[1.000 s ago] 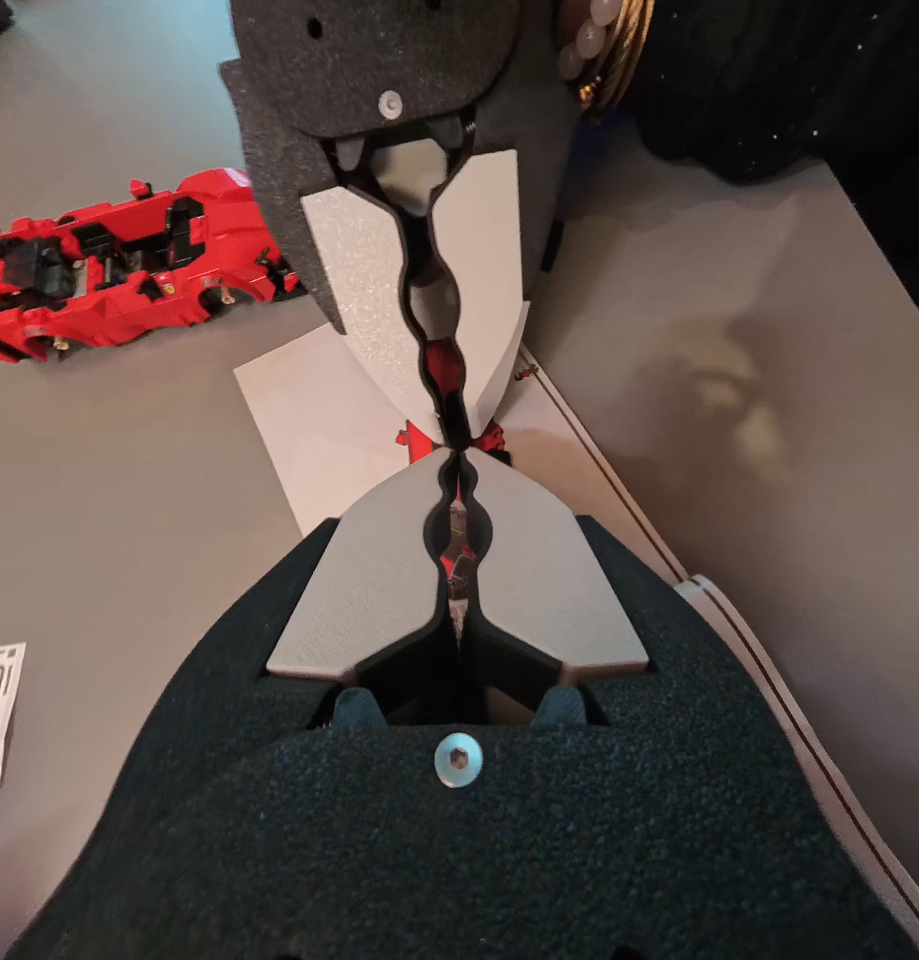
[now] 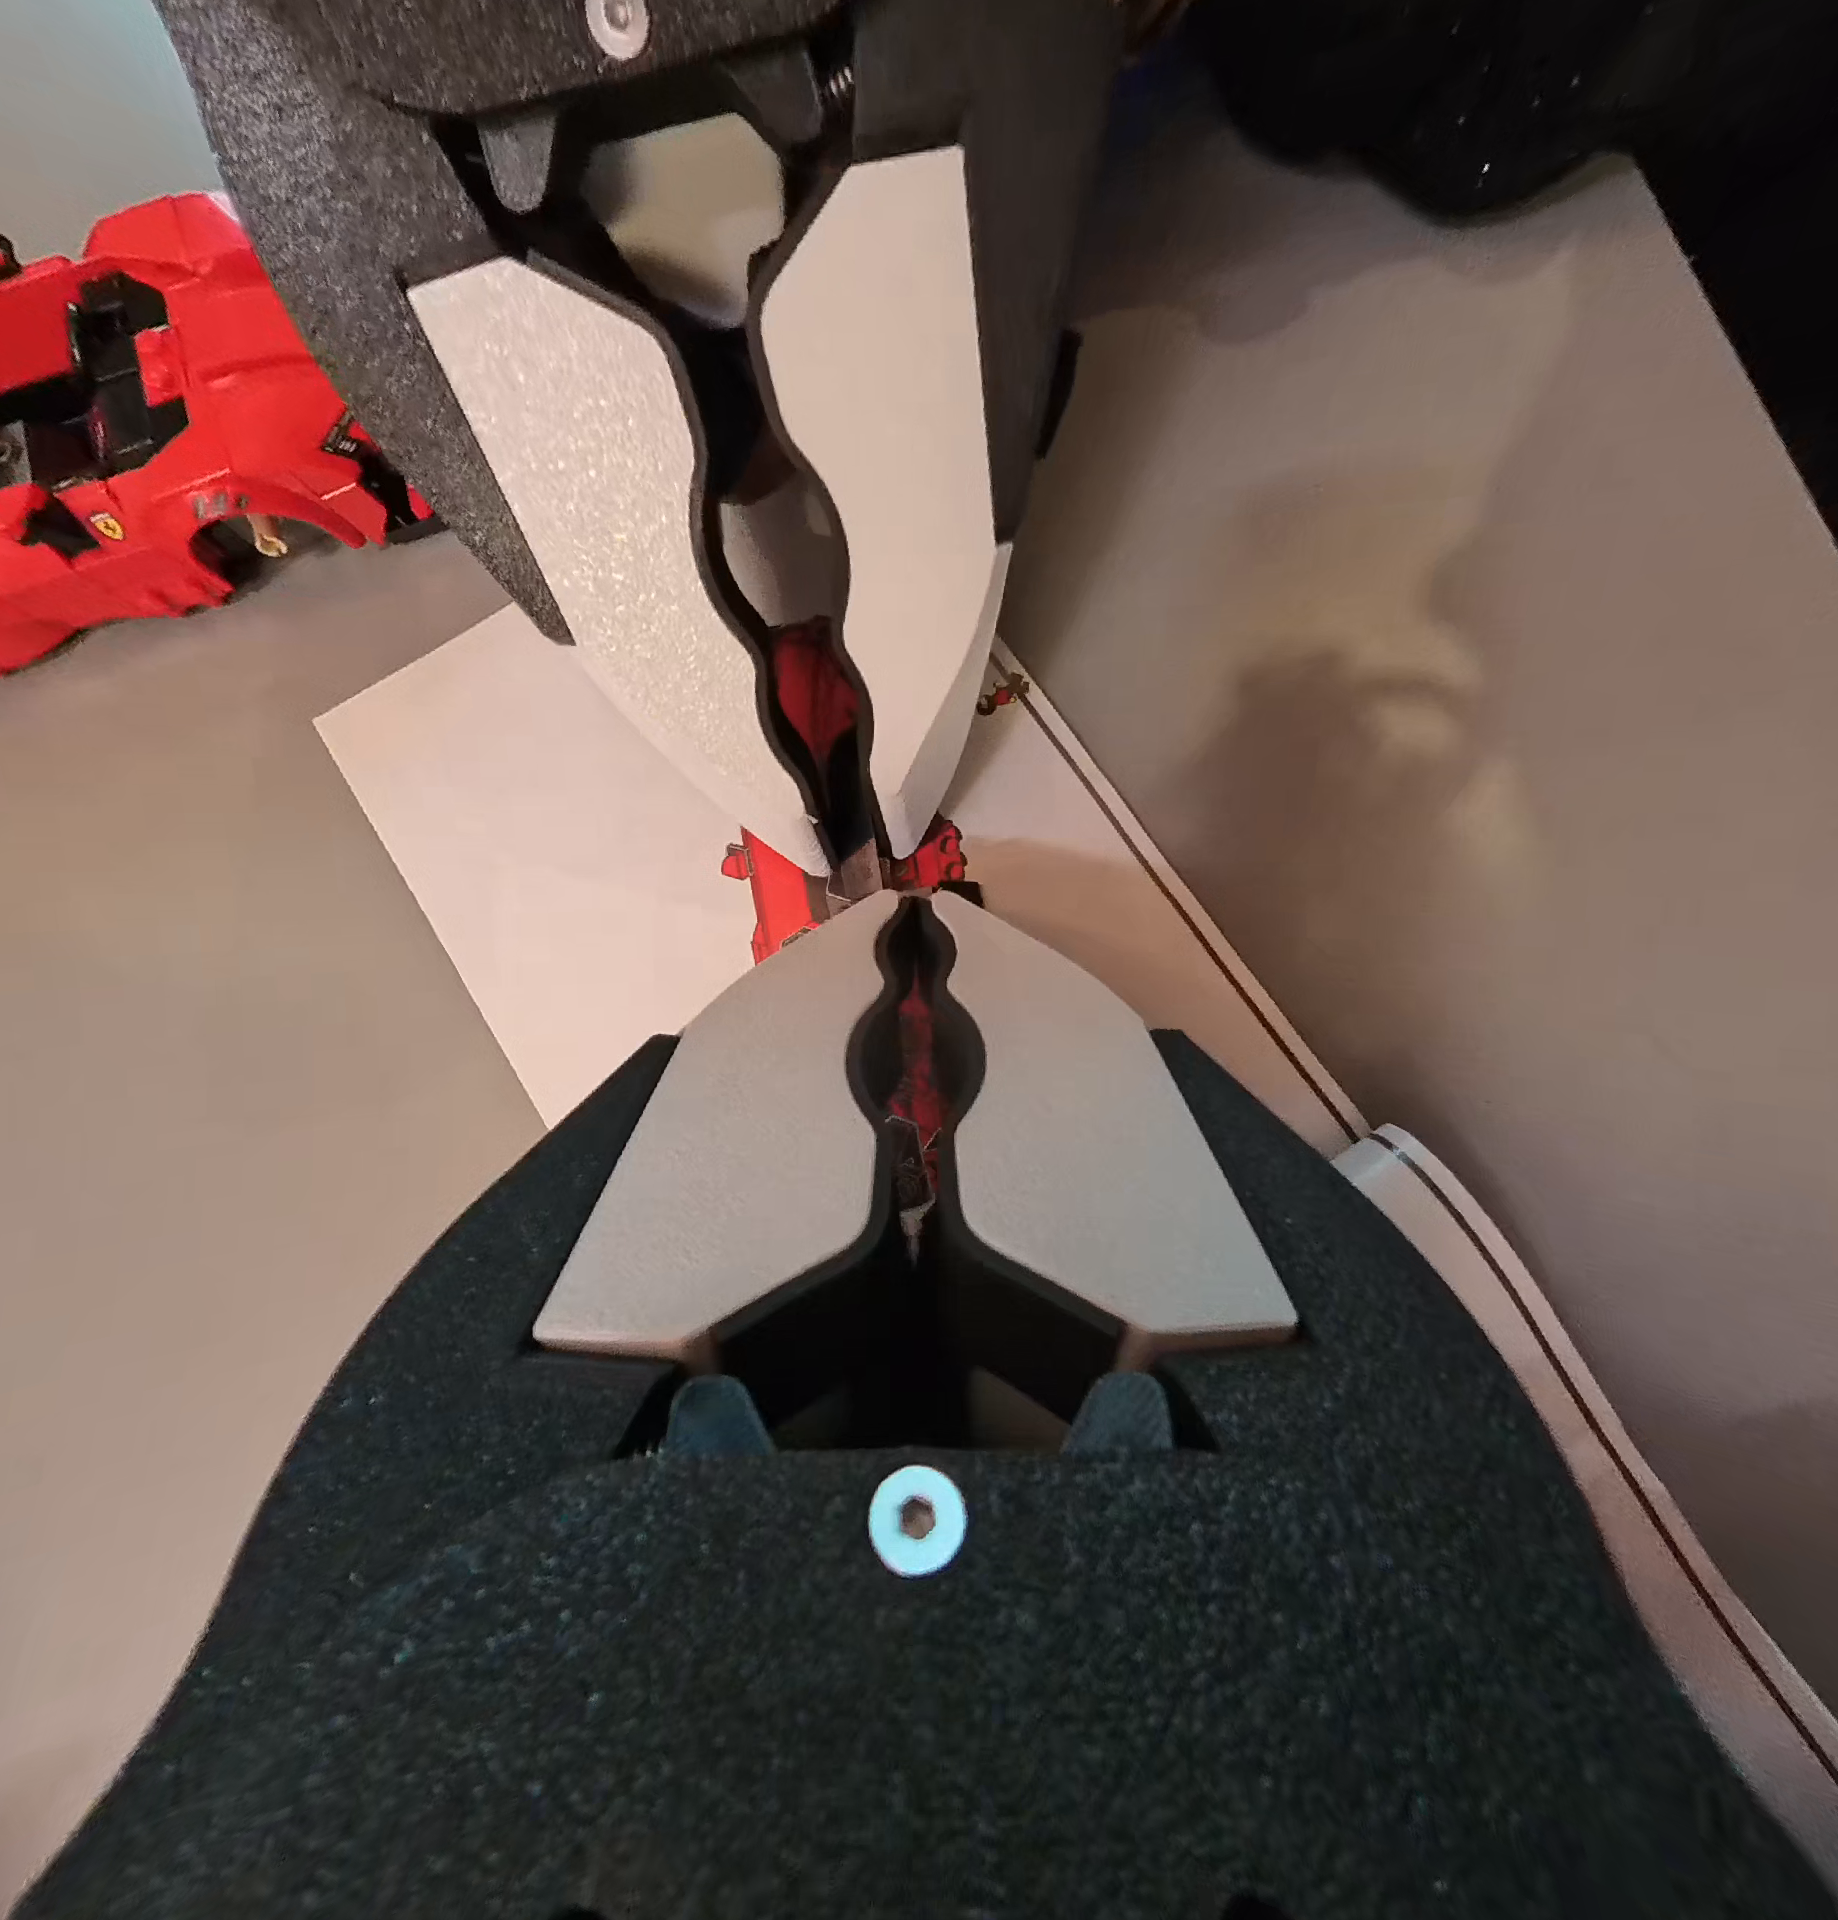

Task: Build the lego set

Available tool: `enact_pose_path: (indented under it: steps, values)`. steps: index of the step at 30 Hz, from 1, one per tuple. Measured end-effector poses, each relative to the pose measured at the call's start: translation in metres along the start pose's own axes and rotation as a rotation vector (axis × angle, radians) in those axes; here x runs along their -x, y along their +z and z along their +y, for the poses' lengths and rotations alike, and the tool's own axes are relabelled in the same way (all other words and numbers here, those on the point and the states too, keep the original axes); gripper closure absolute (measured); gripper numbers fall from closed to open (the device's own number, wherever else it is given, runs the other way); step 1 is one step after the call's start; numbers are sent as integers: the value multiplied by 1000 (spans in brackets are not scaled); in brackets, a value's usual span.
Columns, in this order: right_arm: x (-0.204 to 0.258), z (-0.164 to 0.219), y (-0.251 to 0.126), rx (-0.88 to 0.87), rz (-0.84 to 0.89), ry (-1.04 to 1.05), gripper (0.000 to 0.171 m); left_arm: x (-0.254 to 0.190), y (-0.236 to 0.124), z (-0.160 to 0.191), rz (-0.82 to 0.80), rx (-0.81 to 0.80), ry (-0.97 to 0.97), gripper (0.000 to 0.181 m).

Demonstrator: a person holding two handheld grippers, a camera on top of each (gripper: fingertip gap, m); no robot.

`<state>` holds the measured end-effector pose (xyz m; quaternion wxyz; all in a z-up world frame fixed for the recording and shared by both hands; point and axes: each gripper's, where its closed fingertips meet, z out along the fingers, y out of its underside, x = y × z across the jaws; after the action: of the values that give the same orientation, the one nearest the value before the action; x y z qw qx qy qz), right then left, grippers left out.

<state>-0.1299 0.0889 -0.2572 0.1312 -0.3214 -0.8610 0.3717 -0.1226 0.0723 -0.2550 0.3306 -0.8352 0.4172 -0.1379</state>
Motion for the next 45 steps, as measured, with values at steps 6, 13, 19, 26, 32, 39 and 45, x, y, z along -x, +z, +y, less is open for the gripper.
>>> enact_pose_path:
  steps: [6, 13, 19, 26, 32, 39, 45]
  values:
    - [0, -2, 0, -16, -7, 21, 161, 0, 0, 0, -17, 14, 10, 181]
    - [-4, -6, -6, -46, 10, 33, 159, -3, 1, 6, -4, 51, -8, 181]
    - [-2, -3, -6, -24, 4, 35, 161, 3, -18, -4, -22, -12, -33, 181]
    - [-2, -1, -2, -9, -3, 32, 163, 3, -10, -12, -13, -72, -24, 181]
    - [-1, -1, -2, -5, -7, 29, 164, 1, 1, -7, 15, -30, -3, 181]
    - [1, 0, -4, -1, -7, 23, 165, -1, 3, -6, 60, -21, -34, 181]
    - [0, 1, -3, 8, -4, 56, 157, -1, 4, -5, 84, -3, -66, 181]
